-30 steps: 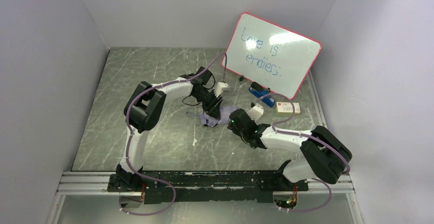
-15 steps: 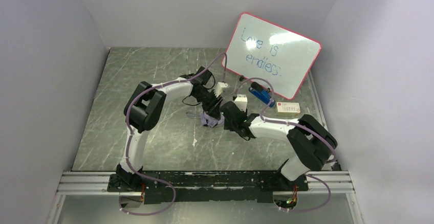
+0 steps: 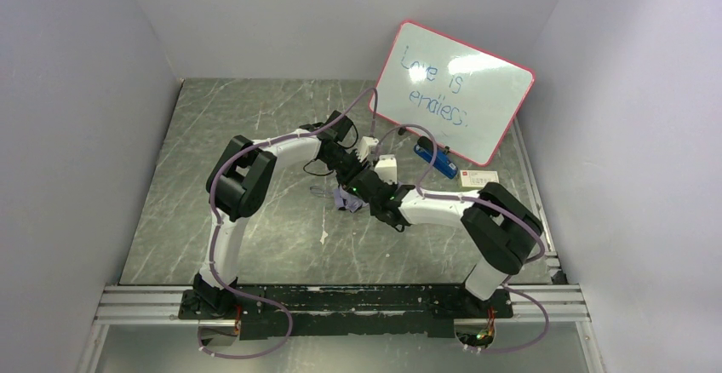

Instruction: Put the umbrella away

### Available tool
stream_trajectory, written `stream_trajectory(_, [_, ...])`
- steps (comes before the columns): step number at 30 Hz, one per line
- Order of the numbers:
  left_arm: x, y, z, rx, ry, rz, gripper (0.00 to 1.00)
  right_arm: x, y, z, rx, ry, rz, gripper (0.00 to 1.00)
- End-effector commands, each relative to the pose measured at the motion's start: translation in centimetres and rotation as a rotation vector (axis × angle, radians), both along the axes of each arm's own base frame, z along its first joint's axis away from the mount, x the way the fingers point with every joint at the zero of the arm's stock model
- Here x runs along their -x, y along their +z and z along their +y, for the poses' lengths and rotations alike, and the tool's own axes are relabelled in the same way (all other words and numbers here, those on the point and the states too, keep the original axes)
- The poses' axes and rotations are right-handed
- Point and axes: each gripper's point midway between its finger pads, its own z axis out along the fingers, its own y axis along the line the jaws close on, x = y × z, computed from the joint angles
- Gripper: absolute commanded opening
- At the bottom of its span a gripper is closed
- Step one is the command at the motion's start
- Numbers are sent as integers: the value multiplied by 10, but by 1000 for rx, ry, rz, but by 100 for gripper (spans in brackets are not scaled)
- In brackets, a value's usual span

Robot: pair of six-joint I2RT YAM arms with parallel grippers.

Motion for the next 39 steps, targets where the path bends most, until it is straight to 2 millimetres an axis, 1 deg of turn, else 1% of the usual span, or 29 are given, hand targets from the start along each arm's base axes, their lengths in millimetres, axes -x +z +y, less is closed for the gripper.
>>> stream_trajectory(1, [24, -104, 56, -366, 17, 28, 5, 55, -60, -49, 204, 0, 252, 27])
stream_trajectory(7, [24, -104, 57, -367, 16, 29, 5, 65, -66, -52, 199, -20, 297, 7])
stream_trajectory(10, [24, -104, 57, -367, 17, 29, 5, 70, -63, -58, 211, -49, 305, 0])
stream_trajectory(12, [24, -105, 57, -368, 17, 30, 5, 71, -59, -61, 206, -64, 297, 0])
stream_trajectory(14, [24, -104, 57, -367, 19, 26, 5, 71, -54, -60, 184, -63, 287, 0])
stream_trajectory(17, [24, -104, 57, -367, 20, 28, 5, 66, -43, -48, 114, -37, 254, 0])
stream_trajectory(19, [24, -104, 57, -367, 19, 28, 5, 60, -32, -41, 68, -21, 213, 0])
stream_trajectory(20, [24, -104, 57, -367, 19, 27, 5, 57, -26, -37, 45, -14, 191, 4])
stream_trajectory(21, [24, -104, 56, -366, 19, 26, 5, 54, -19, -35, 29, -10, 170, 12])
stream_trajectory(23, [24, -104, 57, -366, 19, 26, 5, 46, -4, -30, -4, -7, 118, 20])
stream_trajectory(25, [24, -104, 57, -366, 19, 27, 5, 41, 12, -28, -37, -8, 68, 32])
stream_trajectory(28, [24, -104, 57, -366, 19, 27, 5, 36, 30, -30, -70, -18, 12, 45])
stream_trajectory(30, [24, -104, 57, -366, 19, 27, 5, 34, 37, -34, -71, -38, -16, 58])
stream_trajectory(32, [24, -104, 57, -366, 19, 27, 5, 33, 39, -40, -51, -44, -25, 66])
stream_trajectory(34, [24, -103, 56, -365, 17, 26, 5, 30, 35, -42, -29, -37, -11, 70])
stream_trajectory(38, [24, -104, 57, -367, 20, 26, 5, 26, 20, -37, -1, 17, 45, 71])
stream_trajectory(39, [23, -103, 56, -366, 21, 25, 5, 26, 17, -34, -1, 46, 57, 71])
